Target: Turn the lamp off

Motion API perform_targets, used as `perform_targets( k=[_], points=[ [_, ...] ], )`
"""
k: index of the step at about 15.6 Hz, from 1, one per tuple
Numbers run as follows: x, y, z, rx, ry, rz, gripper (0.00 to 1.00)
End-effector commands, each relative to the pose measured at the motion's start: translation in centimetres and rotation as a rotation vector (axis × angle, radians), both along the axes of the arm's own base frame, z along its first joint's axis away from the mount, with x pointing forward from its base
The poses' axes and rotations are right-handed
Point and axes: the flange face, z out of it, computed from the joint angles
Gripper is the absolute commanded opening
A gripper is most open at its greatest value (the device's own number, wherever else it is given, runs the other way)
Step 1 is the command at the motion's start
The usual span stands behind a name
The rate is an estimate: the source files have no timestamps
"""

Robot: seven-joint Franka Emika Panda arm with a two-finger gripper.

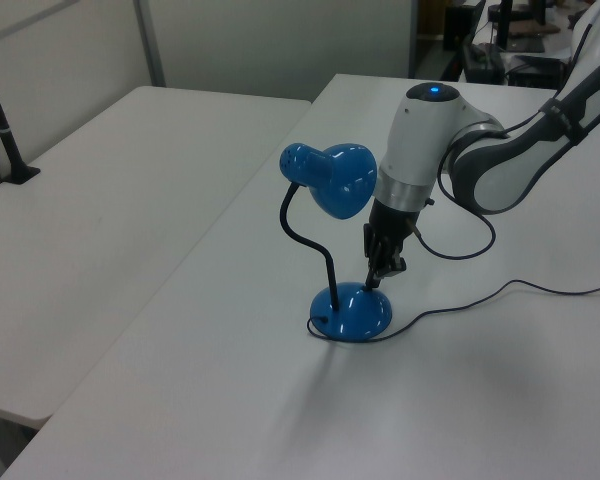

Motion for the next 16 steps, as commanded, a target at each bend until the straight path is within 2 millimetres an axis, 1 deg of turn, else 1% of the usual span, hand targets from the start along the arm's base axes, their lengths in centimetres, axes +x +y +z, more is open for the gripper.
perform_targets(
  k=[1,3,5,7,9,11,13,15,16],
  points=[
    [-0.7,-0.7,-2.1,-0.003,0.032,0.008,0.0],
    [-0.9,-1.2,-1.8,-0.015,0.059,-0.016,0.0],
    [-0.8,-2.7,-0.2,-0.03,0.098,-0.088,0.0],
    [-0.6,-4.3,1.3,-0.025,0.116,-0.208,0.0],
    [-0.5,-6.4,2.9,-0.036,0.142,-0.313,0.0],
    [0.0,-9.4,5.4,-0.064,0.176,-0.396,0.0],
    [0.4,-11.8,8.2,-0.078,0.197,-0.479,0.0],
    [0.5,-12.9,11.1,-0.1,0.223,-0.572,0.0],
    [0.6,-13.8,12.3,-0.121,0.239,-0.605,0.0]
  ],
)
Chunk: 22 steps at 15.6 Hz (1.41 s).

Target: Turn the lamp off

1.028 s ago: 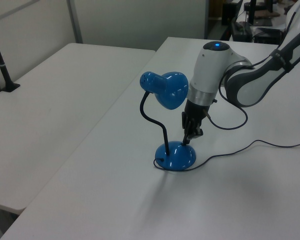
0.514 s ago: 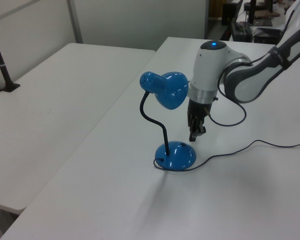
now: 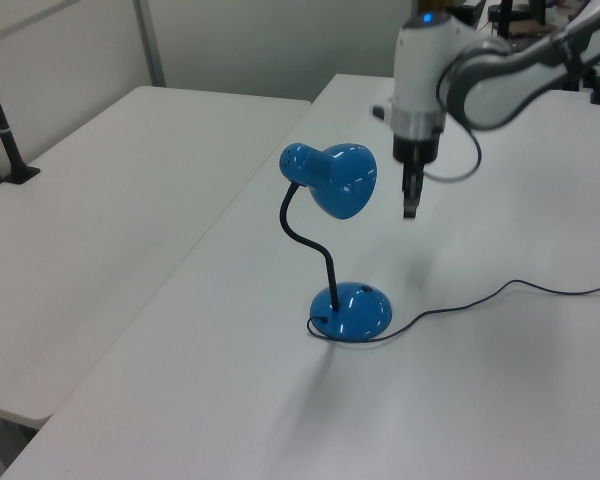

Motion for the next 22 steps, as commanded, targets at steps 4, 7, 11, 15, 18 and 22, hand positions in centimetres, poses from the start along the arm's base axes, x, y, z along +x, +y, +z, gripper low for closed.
perform_targets(
  k=[4,7,11,15,18,22],
  points=[
    [-0.8,-4.5,10.0,-0.057,0.059,-0.188,0.0],
    [-2.4,-6.7,14.2,-0.053,0.026,-0.232,0.01],
    [-2.8,-10.2,17.9,-0.057,0.033,-0.286,0.18],
    [-2.7,-12.5,18.3,-0.057,0.022,-0.308,0.82],
    [-2.6,-12.6,18.2,-0.056,0.019,-0.32,1.0],
    [-2.9,-13.2,18.5,-0.057,0.02,-0.335,1.0]
  ],
)
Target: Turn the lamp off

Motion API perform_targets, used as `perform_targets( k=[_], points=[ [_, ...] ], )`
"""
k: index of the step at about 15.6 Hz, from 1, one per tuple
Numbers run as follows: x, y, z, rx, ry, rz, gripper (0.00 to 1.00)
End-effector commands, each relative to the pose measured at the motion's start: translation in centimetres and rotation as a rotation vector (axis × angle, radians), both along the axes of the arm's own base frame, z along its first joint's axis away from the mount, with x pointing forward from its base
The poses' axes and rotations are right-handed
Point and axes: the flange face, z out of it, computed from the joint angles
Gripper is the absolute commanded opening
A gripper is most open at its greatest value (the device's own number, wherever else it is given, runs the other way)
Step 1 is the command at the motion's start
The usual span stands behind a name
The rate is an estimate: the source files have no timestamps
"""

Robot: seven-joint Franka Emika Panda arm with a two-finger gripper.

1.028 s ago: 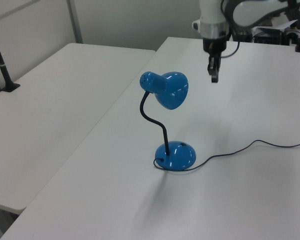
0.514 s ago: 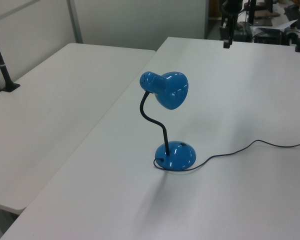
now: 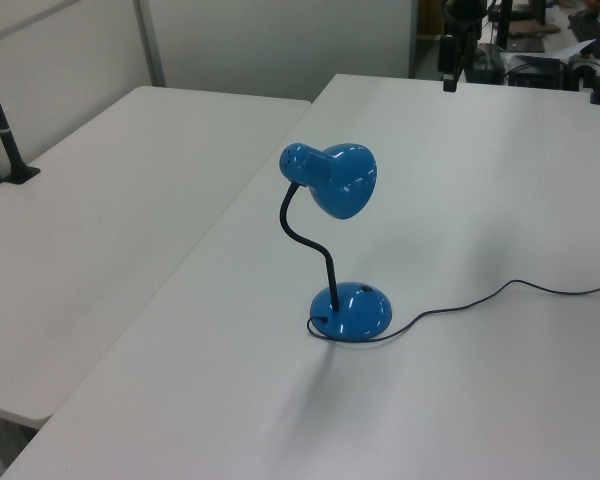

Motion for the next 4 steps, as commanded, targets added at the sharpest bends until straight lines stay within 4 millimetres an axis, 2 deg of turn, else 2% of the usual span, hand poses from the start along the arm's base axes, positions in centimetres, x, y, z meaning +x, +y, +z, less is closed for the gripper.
perform_targets(
  k=[1,4],
  points=[
    [-0.19,-0.43,0.46,-0.01,0.007,-0.008,1.0],
    [-0.27,0.07,0.45,-0.012,0.01,0.001,1.0]
  ],
)
